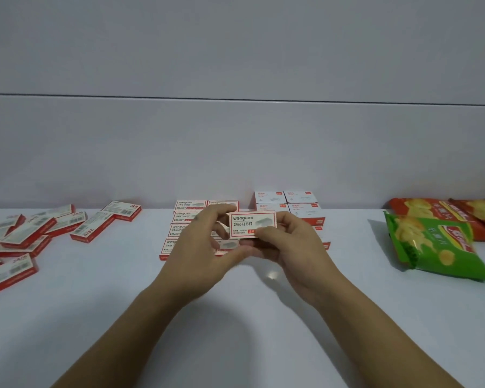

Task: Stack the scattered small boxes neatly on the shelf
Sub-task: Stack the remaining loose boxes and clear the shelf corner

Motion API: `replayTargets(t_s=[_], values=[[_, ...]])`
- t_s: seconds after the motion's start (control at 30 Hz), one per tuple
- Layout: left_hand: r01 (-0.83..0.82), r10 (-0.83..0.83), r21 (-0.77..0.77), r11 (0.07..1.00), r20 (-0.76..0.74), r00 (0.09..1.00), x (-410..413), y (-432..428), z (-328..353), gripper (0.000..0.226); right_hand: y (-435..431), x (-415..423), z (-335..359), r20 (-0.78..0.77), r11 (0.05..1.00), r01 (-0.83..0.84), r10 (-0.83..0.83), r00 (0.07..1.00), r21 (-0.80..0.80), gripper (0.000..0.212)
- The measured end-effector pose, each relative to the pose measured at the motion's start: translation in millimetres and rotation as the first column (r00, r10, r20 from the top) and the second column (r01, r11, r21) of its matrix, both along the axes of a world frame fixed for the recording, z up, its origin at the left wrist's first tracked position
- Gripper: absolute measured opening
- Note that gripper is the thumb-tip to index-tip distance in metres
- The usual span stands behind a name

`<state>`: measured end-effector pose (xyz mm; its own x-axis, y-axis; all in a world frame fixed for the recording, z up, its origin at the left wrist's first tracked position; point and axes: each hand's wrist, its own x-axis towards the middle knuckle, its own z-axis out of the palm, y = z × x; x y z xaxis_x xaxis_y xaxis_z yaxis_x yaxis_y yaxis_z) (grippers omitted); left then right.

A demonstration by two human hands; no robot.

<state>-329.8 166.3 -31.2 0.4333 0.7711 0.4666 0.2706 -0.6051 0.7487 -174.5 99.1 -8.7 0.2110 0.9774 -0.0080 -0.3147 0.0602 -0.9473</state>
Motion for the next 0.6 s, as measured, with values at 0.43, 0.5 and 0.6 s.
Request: replayTargets(t_s=[0.43, 0.5, 0.6], values=[[0.023, 0.062, 0.261, 0.965, -0.311, 0.948, -17, 24, 26, 0.044, 19, -6, 4, 0.24, 0.995, -0.02, 0.042, 0.97, -0.094, 0.021], [0.018, 0.077, 0.266, 0.964, -0.343, 0.936, -24, 32, 28, 0.042, 24, -6, 7, 0.304, 0.992, -0.047, 0.08, 0.949, -0.115, 0.019], [-0.064, 0.141, 0.216, 0.974, -0.365, 0.92, -35, 53, 29, 0.041, 36, -8, 11, 0.451, 0.991, 0.025, 0.039, 0.892, -0.134, 0.027]])
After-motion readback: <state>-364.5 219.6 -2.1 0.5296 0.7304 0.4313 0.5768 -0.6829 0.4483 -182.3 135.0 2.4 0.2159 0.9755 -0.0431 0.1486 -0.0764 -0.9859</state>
